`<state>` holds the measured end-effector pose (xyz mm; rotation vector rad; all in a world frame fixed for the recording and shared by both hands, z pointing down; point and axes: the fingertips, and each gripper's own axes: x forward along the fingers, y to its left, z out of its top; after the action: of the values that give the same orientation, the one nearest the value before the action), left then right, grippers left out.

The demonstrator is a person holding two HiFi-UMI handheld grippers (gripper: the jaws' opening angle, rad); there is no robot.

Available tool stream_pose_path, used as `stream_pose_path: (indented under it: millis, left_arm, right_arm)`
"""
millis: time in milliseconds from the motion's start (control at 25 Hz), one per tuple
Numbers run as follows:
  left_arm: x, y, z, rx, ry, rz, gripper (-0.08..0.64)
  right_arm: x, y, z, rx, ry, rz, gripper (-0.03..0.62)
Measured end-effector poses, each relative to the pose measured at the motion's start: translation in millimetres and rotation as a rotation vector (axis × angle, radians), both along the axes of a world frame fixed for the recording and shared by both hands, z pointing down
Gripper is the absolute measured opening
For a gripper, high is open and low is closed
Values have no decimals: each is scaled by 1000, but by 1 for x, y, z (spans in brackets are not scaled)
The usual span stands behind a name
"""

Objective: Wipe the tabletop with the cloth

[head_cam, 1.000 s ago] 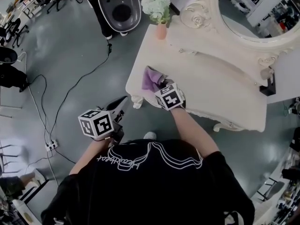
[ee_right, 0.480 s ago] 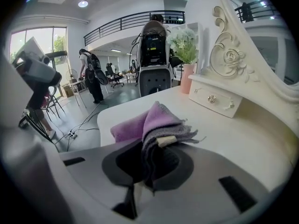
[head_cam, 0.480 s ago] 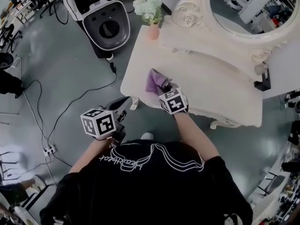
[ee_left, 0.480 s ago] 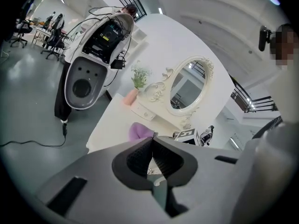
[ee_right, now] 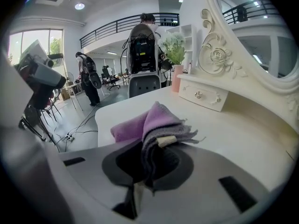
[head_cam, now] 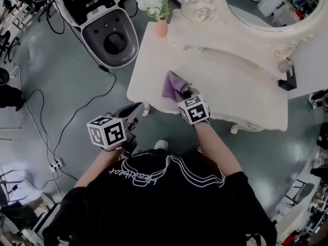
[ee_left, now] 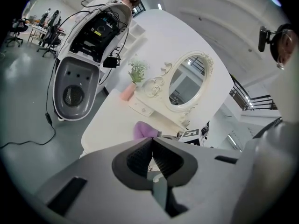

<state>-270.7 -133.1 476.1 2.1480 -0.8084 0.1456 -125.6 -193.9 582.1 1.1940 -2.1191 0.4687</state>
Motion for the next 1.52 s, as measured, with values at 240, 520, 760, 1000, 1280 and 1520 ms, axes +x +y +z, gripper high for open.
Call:
stream_pose_path:
  millis: [240,520,760,1000,1280,1520]
  left_arm:
    - [16,1,5,-12,-5,42,5]
    - [44,5,13,-27,-13,114,5]
    - [67,6,12,-25,-19,162,5]
    - [86,8,13,-30,-26,187,5]
    - [111,11,8,-22,-30,204,5]
    - [124,10,2,-18,-25,179,5]
  right_arm:
    - [22,9,0,18,21,32,48]
    - [52,18,0,27,23,82,48]
    - [81,27,0,27,23,127,48]
    - [104,35,-1,42,30,157,49]
    - [130,43,-1,33,24,173,49]
    - [152,51,-1,26,20,184,49]
